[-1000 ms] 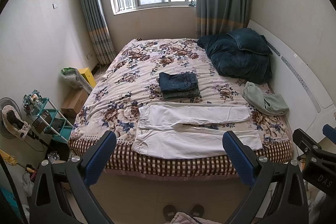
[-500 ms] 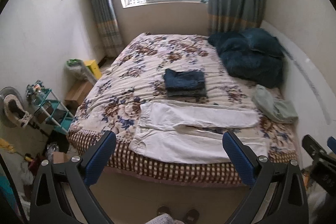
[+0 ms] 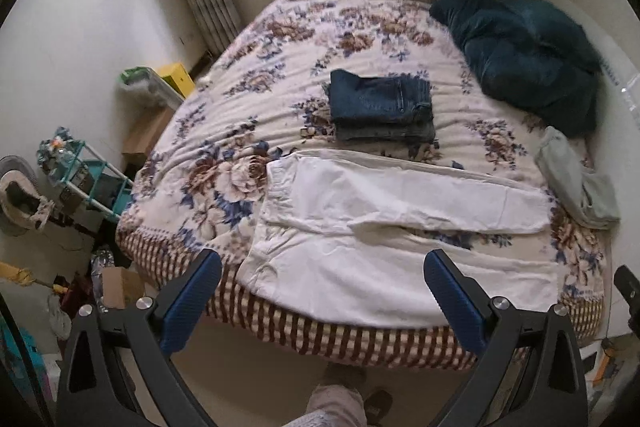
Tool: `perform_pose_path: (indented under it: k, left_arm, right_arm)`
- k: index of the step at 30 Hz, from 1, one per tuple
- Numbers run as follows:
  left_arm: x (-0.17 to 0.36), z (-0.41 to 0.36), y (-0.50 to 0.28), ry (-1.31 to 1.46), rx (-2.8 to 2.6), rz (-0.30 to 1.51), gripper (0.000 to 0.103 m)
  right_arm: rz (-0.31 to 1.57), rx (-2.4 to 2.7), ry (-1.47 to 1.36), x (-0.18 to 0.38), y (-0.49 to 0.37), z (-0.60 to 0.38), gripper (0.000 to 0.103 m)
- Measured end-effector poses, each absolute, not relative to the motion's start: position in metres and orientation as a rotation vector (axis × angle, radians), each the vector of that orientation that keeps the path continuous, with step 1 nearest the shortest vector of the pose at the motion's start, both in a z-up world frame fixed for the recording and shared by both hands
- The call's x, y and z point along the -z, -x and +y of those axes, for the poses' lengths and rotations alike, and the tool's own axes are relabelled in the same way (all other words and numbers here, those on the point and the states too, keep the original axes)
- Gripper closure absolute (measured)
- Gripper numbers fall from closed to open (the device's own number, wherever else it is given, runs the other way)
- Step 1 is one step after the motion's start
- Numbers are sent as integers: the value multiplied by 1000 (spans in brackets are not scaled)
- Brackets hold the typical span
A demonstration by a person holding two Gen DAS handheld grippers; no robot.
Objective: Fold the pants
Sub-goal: 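Lower both grippers onto the white pants and pinch the fabric edge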
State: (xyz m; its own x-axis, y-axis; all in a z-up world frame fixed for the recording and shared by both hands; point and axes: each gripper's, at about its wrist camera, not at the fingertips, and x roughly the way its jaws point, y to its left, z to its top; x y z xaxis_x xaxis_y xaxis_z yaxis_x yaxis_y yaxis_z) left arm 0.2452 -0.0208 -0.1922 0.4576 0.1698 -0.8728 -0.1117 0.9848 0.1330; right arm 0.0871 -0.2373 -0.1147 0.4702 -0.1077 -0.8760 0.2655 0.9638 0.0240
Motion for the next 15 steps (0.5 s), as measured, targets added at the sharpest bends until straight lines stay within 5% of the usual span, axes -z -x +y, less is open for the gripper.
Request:
perform_pose_path:
  k: [15]
  left_arm:
    - [405, -33, -503, -283, 2, 1304, 0]
  right_arm:
    - [1331, 241, -48, 353, -385, -221, 0]
